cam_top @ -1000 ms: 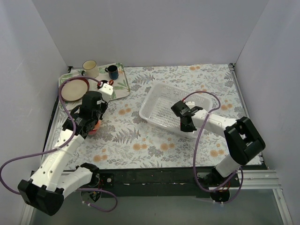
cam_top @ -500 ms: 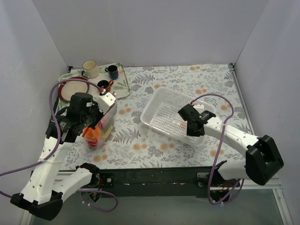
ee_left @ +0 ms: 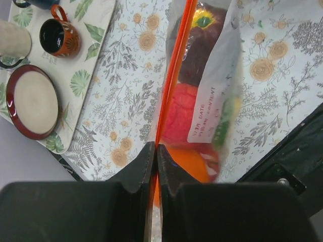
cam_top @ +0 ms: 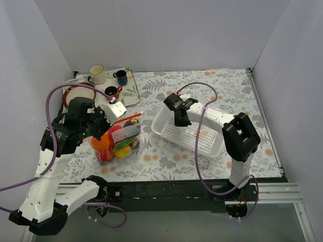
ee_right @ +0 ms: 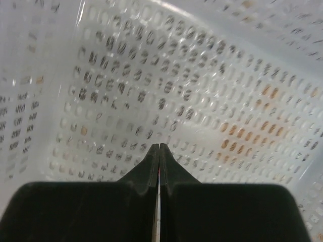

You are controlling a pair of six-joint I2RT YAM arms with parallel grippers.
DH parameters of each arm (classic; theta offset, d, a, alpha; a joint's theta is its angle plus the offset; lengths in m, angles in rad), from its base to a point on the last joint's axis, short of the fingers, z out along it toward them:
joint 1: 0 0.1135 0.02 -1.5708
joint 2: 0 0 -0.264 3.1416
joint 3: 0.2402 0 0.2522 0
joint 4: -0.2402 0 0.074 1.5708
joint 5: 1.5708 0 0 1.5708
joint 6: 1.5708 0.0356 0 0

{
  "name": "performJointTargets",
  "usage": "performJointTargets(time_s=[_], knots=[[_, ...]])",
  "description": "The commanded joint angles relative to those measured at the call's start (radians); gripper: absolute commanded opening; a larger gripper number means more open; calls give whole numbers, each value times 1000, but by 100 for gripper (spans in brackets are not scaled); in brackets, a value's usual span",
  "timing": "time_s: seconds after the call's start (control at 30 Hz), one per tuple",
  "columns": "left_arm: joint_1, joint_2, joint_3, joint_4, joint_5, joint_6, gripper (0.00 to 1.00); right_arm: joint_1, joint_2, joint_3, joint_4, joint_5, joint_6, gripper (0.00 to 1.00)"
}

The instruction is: Open the zip-top bag and remove the fake food

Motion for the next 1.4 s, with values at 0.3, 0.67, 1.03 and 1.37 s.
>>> performJointTargets(time_s=[0.3, 0.67, 1.03, 1.37], knots=[[0, -503, -528, 467, 281, 516, 3, 283, -116, -310, 199, -75, -6, 1], [0, -383, -427, 300, 358, 498, 0, 294, -265, -380, 93, 54, -73, 2], [0, -440, -506, 331, 328, 579, 0, 268, -443, -235, 309, -59, -280, 42], [0, -494, -555, 314, 341, 625, 0, 268, -590, -467, 694, -507, -699, 22]])
